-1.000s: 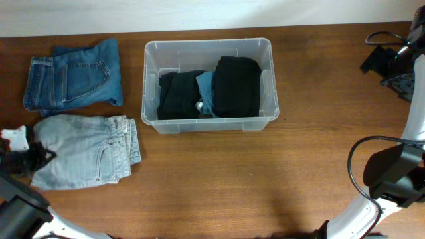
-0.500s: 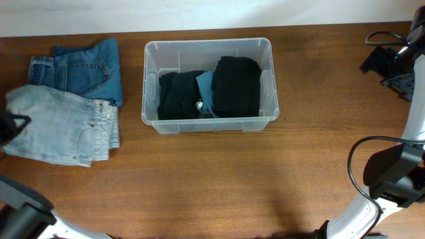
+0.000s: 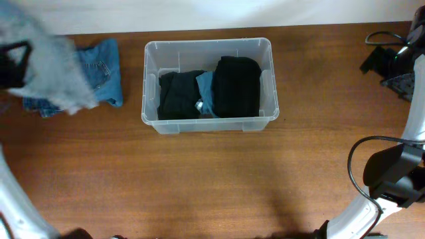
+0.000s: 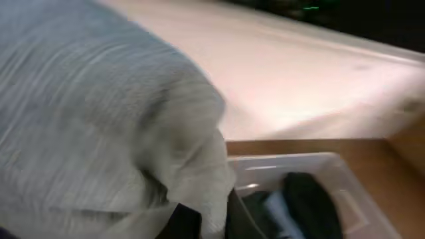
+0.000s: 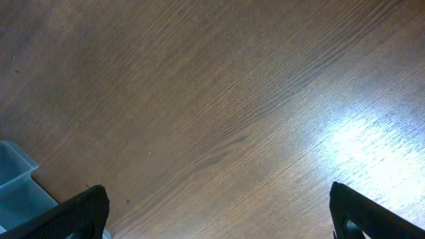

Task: Pack container
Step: 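Lift the light-blue jeans with the left gripper toward the container, then carry the light-blue jeans over the container and lower them in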

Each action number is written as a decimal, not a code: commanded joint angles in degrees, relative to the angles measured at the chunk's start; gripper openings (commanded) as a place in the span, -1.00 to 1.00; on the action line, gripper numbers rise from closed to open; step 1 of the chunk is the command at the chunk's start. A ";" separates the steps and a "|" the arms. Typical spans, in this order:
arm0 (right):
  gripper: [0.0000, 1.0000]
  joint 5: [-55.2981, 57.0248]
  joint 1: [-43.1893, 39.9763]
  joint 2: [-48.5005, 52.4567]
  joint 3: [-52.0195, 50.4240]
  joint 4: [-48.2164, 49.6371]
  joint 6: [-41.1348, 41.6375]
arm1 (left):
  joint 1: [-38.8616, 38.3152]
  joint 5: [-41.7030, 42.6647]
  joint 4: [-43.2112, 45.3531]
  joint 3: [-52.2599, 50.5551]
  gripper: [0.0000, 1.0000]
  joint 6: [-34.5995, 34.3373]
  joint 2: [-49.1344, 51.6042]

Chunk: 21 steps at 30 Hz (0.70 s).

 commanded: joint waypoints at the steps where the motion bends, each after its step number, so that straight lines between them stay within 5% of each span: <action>1: 0.97 -0.09 0.07 0.26 -0.39 0.02 0.07 | -9.01 -0.04 3.50 2.05 -0.98 -2.25 -6.97; 9: 0.97 -0.09 0.07 0.26 -0.39 0.02 0.07 | -37.51 -15.56 8.63 2.05 -0.98 -2.23 -5.57; 21: 0.97 -0.09 0.07 0.26 -0.39 0.02 0.07 | -54.55 -22.71 20.15 2.05 -0.99 -5.49 8.79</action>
